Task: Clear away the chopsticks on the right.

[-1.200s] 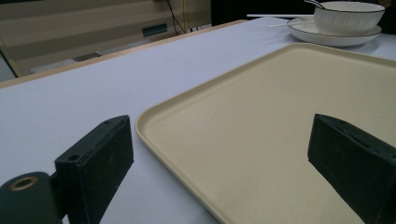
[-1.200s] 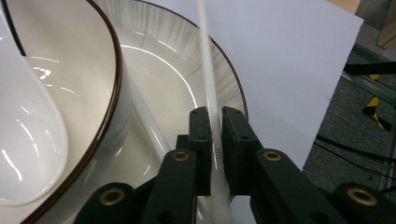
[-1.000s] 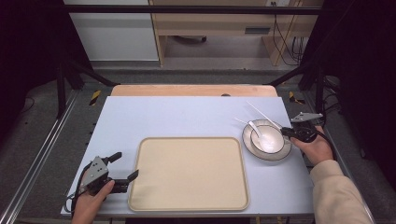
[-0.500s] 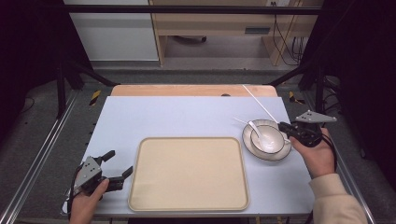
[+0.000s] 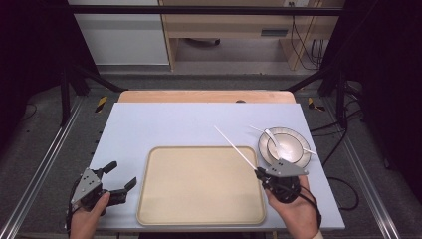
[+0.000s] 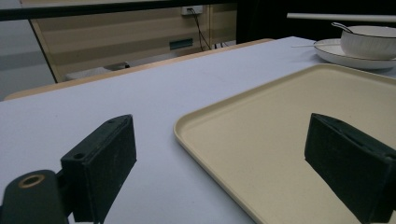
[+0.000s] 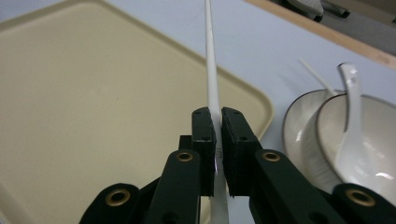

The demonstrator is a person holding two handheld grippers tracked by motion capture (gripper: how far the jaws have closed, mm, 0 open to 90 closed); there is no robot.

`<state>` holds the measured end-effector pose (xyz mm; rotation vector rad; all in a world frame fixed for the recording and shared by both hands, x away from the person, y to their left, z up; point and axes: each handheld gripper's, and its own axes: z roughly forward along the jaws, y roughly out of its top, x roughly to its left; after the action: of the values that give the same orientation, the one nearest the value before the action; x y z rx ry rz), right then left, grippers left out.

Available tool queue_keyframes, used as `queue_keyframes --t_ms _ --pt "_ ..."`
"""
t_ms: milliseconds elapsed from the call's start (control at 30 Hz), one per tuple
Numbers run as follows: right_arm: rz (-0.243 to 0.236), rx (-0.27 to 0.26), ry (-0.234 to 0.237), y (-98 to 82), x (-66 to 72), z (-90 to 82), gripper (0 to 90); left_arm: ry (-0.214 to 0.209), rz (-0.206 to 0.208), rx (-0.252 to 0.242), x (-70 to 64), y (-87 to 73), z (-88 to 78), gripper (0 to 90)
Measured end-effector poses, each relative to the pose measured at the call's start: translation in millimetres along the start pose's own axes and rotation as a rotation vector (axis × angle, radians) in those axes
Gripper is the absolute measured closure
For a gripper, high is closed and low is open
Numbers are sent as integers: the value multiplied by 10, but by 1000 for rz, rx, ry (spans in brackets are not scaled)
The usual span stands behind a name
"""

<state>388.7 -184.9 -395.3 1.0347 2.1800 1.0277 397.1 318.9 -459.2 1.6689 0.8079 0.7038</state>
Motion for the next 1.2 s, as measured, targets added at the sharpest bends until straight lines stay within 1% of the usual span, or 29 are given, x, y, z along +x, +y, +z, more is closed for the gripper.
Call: queue_keyframes --t_ms 33,67,133,167,200,233,267,300,333,367,433,567,600,667,733,867,1000,1167,1200 --pt "12 -3 11 -33 47 18 841 -1 2 2 3 -5 -5 85" --pt "15 1 24 -75 97 41 841 -1 2 3 3 -9 -7 85" --pt "15 11 26 -142 186 83 841 -1 0 4 4 -13 -12 85" --pt "15 11 26 -142 186 83 841 0 1 4 6 -14 -17 85" --pt "9 14 25 -169 212 99 841 1 0 2 7 -10 -25 86" --pt "15 16 32 -213 249 130 841 3 2 0 11 -4 -30 85" --pt "24 28 43 -282 313 180 841 5 0 -4 14 0 -28 85" --pt "30 40 47 -302 344 199 840 5 0 -4 14 0 -28 85" --pt "30 40 47 -302 344 199 840 3 1 0 12 -4 -20 85" --pt "11 73 53 -353 422 242 840 0 2 4 6 -8 -10 85" --pt "2 99 49 -393 468 279 840 -5 4 2 -3 -3 -7 86" --pt "5 138 30 -440 500 326 840 -3 6 -3 -19 13 -24 86" --pt "17 142 31 -453 511 334 840 -3 4 -6 -20 14 -27 86" --pt "15 148 33 -457 516 339 839 -4 3 -6 -19 11 -26 86" --pt "17 158 45 -467 560 373 839 -8 -1 0 -6 -4 -9 86" --pt "19 160 54 -475 574 392 839 -9 -3 1 -5 -4 -5 86" --pt "43 174 50 -489 569 394 839 -13 1 3 -17 0 6 86" --pt "44 168 60 -491 581 406 831 -21 2 4 -31 -1 15 86" --pt "49 155 54 -490 575 404 733 -20 0 4 -30 -3 14 86"
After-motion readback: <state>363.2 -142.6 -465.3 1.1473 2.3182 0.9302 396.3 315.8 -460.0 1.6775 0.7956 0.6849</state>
